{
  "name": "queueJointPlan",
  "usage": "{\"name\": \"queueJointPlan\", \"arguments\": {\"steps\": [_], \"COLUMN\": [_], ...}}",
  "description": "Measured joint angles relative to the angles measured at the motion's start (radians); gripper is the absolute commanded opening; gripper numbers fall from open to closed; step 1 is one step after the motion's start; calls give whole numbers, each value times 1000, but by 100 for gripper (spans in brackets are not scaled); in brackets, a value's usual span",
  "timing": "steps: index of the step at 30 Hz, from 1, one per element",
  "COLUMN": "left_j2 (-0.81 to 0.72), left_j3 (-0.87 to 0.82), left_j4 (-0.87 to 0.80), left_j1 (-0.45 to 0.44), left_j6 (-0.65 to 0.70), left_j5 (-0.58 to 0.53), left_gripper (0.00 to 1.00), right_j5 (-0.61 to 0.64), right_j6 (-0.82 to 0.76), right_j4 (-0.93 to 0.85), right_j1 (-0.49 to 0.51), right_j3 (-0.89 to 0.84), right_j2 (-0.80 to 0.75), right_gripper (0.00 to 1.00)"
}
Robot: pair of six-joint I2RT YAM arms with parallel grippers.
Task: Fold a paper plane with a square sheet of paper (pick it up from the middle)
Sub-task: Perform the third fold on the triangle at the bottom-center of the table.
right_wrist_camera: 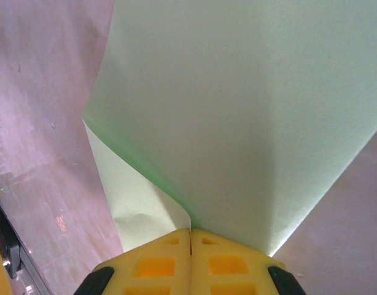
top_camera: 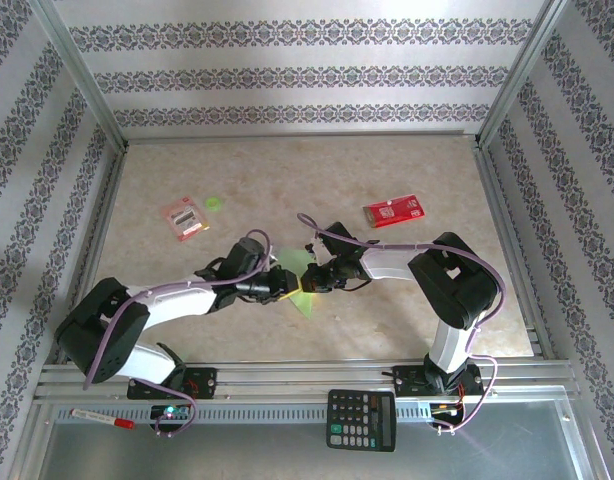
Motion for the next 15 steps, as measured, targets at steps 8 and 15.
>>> {"name": "queueJointPlan", "arguments": {"steps": [8,15], "left_j2": [98,203], "left_j3": [43,105], "left_j4": [-52,-61], "left_j1": [79,88], "left_j6": [44,79], "left_j5": [34,58], "left_gripper": [19,18], "right_j5": [0,0], "right_j6": [0,0], "right_j4": [0,0], "right_j1": [0,0], "right_j3": [0,0], "right_j2": [0,0], "right_gripper": [0,0]}}
